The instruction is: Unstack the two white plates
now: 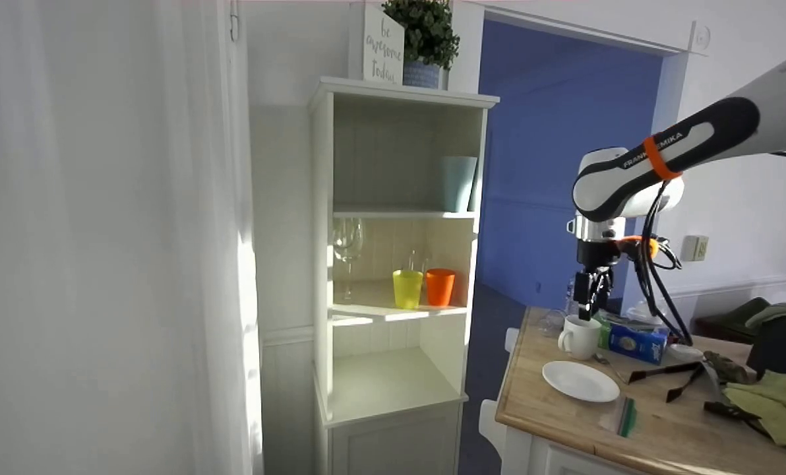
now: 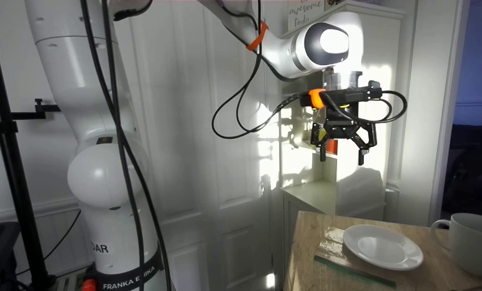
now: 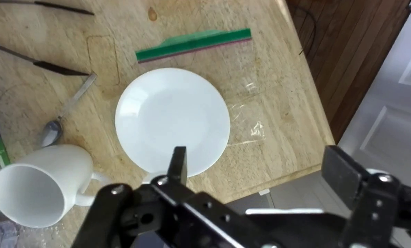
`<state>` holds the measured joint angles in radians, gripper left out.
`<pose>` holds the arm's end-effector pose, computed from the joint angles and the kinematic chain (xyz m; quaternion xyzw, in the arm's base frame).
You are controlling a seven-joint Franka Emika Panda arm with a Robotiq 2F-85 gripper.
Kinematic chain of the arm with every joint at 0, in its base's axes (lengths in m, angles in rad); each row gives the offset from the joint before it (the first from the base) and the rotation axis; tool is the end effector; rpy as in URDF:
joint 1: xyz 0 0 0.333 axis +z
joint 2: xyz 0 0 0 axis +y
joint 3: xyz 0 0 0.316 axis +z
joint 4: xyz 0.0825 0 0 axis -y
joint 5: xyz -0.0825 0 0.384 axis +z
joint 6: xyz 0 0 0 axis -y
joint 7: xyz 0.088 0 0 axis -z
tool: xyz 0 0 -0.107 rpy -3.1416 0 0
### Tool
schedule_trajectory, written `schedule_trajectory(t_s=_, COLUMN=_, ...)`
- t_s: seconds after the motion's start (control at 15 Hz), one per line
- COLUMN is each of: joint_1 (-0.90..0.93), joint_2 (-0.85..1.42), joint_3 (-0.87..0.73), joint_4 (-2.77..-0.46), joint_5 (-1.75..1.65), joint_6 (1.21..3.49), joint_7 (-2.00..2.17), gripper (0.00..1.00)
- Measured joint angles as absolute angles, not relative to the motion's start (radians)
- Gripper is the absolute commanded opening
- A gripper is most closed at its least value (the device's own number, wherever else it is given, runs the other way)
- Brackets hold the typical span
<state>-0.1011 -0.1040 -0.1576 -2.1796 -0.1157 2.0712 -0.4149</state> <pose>0.4942 -0.1382 0.4345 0.9934 0.1062 -0.0165 0.0393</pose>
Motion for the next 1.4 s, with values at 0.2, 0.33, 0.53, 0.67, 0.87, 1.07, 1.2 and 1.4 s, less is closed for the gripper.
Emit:
schedule_trajectory(t_s=0.2, joint_1=-0.106, joint_2=-0.018, joint_3=-0.179, joint_4=-2.156, joint_5=-0.064, joint_6=2.209, joint_7=-0.500, gripper=1.00)
schedule_trajectory(t_s=0.33, joint_1=-0.117, joint_2=0.036, joint_3=-0.181, joint_4=-2.151, joint_5=0.006, joint_6=2.311, joint_7=-0.567, gripper=1.00)
schedule_trajectory(t_s=0.53, joint_1=-0.139, joint_2=0.111, joint_3=-0.176, joint_4=-2.138, joint_5=0.140, joint_6=2.421, joint_7=-0.696, gripper=1.00)
schedule_trajectory(t_s=0.67, joint_1=-0.162, joint_2=0.160, joint_3=-0.164, joint_4=-2.120, joint_5=0.218, joint_6=2.446, joint_7=-0.774, gripper=1.00)
schedule_trajectory(t_s=0.87, joint_1=-0.192, joint_2=0.226, joint_3=-0.151, joint_4=-2.083, joint_5=0.266, joint_6=2.447, joint_7=-0.829, gripper=1.00)
schedule_trajectory(t_s=1.07, joint_1=-0.195, joint_2=0.243, joint_3=-0.147, joint_4=-2.065, joint_5=0.269, joint_6=2.447, joint_7=-0.833, gripper=1.00)
schedule_trajectory(t_s=1.2, joint_1=-0.196, joint_2=0.243, joint_3=-0.144, joint_4=-2.064, joint_5=0.268, joint_6=2.447, joint_7=-0.832, gripper=1.00)
schedule_trajectory(t_s=1.4, joint_1=-0.211, joint_2=0.255, joint_3=-0.125, joint_4=-2.063, joint_5=0.272, joint_6=2.447, joint_7=-0.845, gripper=0.99)
